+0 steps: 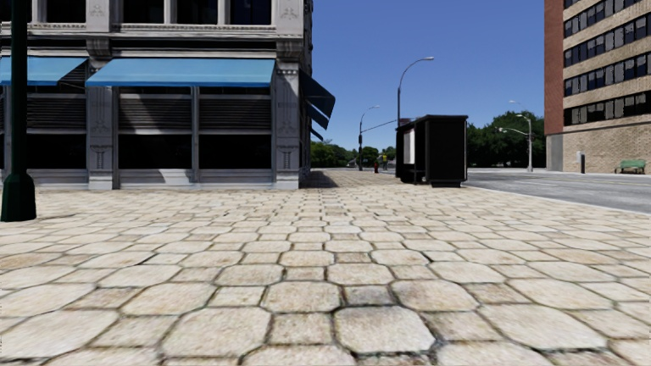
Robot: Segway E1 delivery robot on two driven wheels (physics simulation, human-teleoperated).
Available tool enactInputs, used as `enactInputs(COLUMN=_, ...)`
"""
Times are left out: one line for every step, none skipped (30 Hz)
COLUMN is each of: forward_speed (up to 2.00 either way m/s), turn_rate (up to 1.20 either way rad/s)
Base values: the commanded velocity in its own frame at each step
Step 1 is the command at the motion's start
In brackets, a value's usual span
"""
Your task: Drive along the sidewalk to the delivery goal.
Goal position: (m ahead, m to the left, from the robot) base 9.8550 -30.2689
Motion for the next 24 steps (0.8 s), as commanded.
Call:
enactInputs(forward_speed=2.00, turn_rate=0.00)
enactInputs(forward_speed=2.00, turn_rate=0.00)
enactInputs(forward_speed=2.00, turn_rate=0.00)
enactInputs(forward_speed=2.00, turn_rate=0.00)
enactInputs(forward_speed=2.00, turn_rate=0.00)
enactInputs(forward_speed=2.00, turn_rate=0.00)
enactInputs(forward_speed=2.00, turn_rate=0.00)
enactInputs(forward_speed=2.00, turn_rate=0.00)
enactInputs(forward_speed=2.00, turn_rate=0.00)
enactInputs(forward_speed=2.00, turn_rate=0.00)
enactInputs(forward_speed=2.00, turn_rate=0.00)
enactInputs(forward_speed=2.00, turn_rate=0.00)
enactInputs(forward_speed=2.00, turn_rate=0.00)
enactInputs(forward_speed=2.00, turn_rate=0.00)
enactInputs(forward_speed=2.00, turn_rate=0.00)
enactInputs(forward_speed=2.00, turn_rate=0.00)
enactInputs(forward_speed=2.00, turn_rate=0.00)
enactInputs(forward_speed=2.00, turn_rate=-0.13)
enactInputs(forward_speed=2.00, turn_rate=-0.18)
enactInputs(forward_speed=2.00, turn_rate=-0.21)
enactInputs(forward_speed=2.00, turn_rate=-0.21)
enactInputs(forward_speed=2.00, turn_rate=-0.21)
enactInputs(forward_speed=2.00, turn_rate=-0.21)
enactInputs(forward_speed=2.00, turn_rate=-0.22)
